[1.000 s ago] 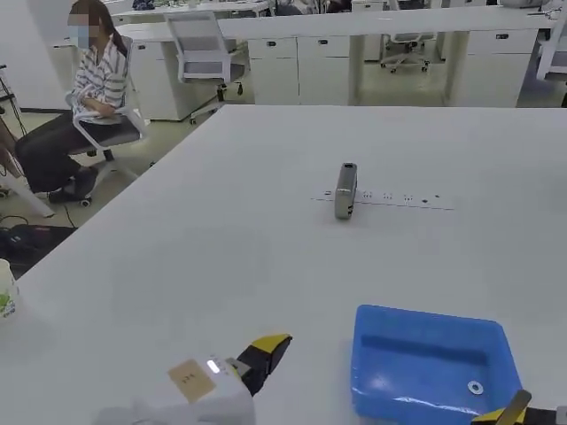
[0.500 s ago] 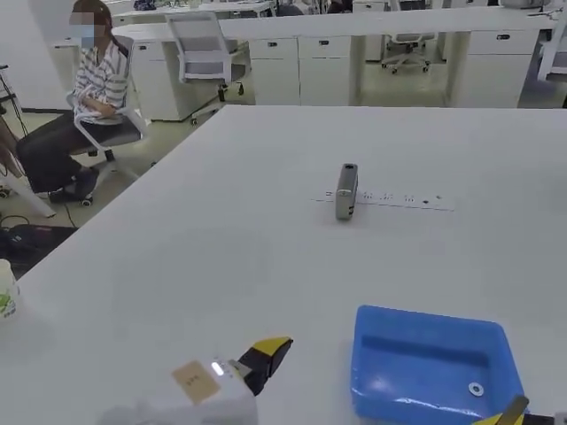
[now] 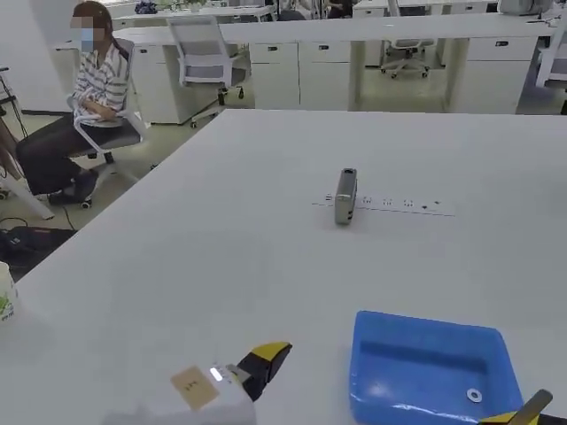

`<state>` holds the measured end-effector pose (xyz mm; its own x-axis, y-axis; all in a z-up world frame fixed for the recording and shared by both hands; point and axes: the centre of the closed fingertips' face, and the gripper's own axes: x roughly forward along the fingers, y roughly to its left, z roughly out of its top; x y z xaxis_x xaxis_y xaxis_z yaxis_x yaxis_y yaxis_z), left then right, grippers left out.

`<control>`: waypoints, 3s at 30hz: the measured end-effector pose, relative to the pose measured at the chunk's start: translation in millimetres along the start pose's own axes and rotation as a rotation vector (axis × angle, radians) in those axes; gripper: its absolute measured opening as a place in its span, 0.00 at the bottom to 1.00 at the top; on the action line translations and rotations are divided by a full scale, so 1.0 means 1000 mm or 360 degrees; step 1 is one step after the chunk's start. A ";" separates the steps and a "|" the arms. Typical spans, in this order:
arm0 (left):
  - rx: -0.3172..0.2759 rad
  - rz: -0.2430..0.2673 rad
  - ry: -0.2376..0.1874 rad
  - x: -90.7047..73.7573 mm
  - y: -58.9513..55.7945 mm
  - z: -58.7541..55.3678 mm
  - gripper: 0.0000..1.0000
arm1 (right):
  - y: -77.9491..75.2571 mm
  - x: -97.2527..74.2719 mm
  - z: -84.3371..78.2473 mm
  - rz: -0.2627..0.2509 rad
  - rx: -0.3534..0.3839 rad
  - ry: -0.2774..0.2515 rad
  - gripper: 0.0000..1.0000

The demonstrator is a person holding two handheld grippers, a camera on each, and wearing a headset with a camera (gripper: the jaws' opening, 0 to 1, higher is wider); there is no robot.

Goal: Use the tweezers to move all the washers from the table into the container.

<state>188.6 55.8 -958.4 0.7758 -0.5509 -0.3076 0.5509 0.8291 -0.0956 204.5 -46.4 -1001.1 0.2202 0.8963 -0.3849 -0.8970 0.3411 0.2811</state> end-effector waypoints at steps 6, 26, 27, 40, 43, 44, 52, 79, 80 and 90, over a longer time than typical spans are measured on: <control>0.0000 -0.0004 -0.0001 0.000 -0.001 0.000 0.88 | 0.005 -0.006 0.013 0.0002 0.0051 -0.0096 0.03; -0.0001 0.0020 -0.0009 -0.001 0.003 0.001 0.88 | -0.016 -0.013 0.056 -0.0030 0.0210 -0.0357 0.03; -0.0001 0.0022 -0.0009 -0.001 0.003 0.001 0.88 | -0.017 -0.013 0.056 -0.0036 0.0216 -0.0362 0.03; 0.0011 0.0022 0.0006 -0.001 0.003 -0.001 0.87 | -0.050 -0.003 0.057 -0.0174 0.0280 -0.0381 0.03; 0.0015 0.0022 0.0012 -0.001 0.003 -0.002 0.87 | -0.058 0.001 0.055 -0.0205 0.0289 -0.0367 0.03; 0.0015 0.0021 0.0013 -0.001 0.003 -0.002 0.87 | -0.059 0.003 0.055 -0.0207 0.0291 -0.0365 0.03; 0.0018 0.0027 0.0026 -0.001 0.004 -0.003 0.86 | -0.070 0.016 0.043 -0.0256 0.0290 -0.0274 0.03; 0.0040 0.0034 0.0066 -0.001 0.005 -0.008 0.83 | -0.081 0.038 0.014 -0.0331 0.0104 0.0005 0.03; 0.0041 0.0033 0.0067 -0.001 0.005 -0.008 0.83 | -0.081 0.038 0.013 -0.0330 0.0102 0.0007 0.03; 0.0049 0.0033 0.0074 -0.001 0.004 -0.009 0.82 | -0.082 0.035 0.018 -0.0339 0.0116 -0.0039 0.04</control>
<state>187.6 60.9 -966.7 0.7723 -0.5283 -0.3528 0.5447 0.8365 -0.0600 293.0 -38.3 -1021.9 0.4117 0.8081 -0.4214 -0.7994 0.5422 0.2587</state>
